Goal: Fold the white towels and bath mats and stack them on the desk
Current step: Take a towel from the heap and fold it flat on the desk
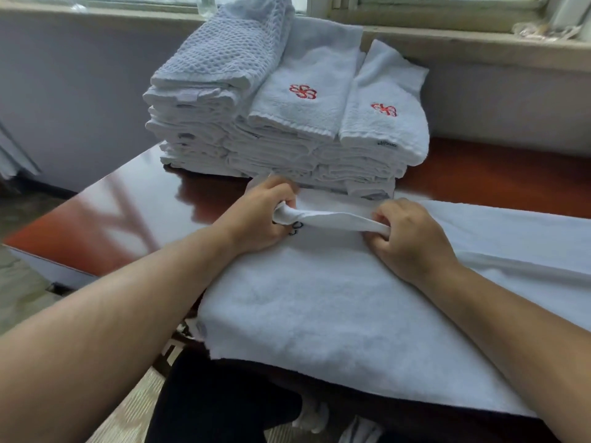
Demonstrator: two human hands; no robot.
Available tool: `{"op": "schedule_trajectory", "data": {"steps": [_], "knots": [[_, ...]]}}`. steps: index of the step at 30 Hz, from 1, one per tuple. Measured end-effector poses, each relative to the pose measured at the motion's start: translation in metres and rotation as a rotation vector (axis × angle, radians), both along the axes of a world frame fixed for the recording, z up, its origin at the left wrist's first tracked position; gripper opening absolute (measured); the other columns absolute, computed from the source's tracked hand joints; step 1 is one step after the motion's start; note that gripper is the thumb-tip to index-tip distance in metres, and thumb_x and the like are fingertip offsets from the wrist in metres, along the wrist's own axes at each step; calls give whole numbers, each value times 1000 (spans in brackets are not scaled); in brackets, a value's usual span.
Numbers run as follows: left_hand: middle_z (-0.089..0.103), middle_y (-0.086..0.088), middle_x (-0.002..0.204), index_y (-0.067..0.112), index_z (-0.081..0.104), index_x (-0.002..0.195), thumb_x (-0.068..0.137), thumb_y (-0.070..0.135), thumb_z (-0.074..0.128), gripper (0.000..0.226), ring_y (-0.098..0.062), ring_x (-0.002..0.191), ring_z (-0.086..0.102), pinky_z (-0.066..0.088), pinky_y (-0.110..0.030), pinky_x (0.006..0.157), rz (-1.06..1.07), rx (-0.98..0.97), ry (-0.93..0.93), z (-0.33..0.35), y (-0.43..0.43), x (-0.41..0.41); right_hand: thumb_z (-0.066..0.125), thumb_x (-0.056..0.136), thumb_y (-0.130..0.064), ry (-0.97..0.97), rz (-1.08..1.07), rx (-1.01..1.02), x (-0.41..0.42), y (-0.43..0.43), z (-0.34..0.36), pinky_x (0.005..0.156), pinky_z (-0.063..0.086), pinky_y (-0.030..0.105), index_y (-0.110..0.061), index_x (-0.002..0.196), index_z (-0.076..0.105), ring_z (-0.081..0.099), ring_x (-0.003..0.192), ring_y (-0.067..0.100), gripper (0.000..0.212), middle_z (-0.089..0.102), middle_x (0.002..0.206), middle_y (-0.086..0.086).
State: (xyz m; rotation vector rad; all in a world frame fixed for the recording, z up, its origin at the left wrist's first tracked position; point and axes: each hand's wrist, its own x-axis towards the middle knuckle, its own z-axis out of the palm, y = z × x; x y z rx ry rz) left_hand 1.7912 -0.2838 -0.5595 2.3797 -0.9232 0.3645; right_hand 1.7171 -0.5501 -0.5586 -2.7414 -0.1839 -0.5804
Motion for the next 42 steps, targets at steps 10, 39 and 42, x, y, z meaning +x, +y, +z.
{"op": "schedule_trajectory", "data": {"steps": [10,39,42], "knots": [[63,-3,106,17,63,81,72,7,69,14,-17,102,61,45,-26,91,-38,-203,106,13,31,-25,80,82,-36,-227,246,-46,-21,1,7,53,37,27,-16,84,63,53,56,23,26,52,72,-9],[6,-1,169,39,15,157,91,70,15,73,-18,155,2,3,-44,125,213,419,198,-11,-45,-60,8,86,-79,510,-108,-189,-25,-38,-2,123,8,47,-44,158,14,0,155,29,80,6,170,2],[14,1,168,41,20,156,87,71,16,75,-19,154,10,9,-44,123,188,430,159,-7,-44,-37,17,92,-73,430,-140,-179,-13,-34,-4,122,10,48,-41,157,24,6,155,31,72,13,169,4]]}}
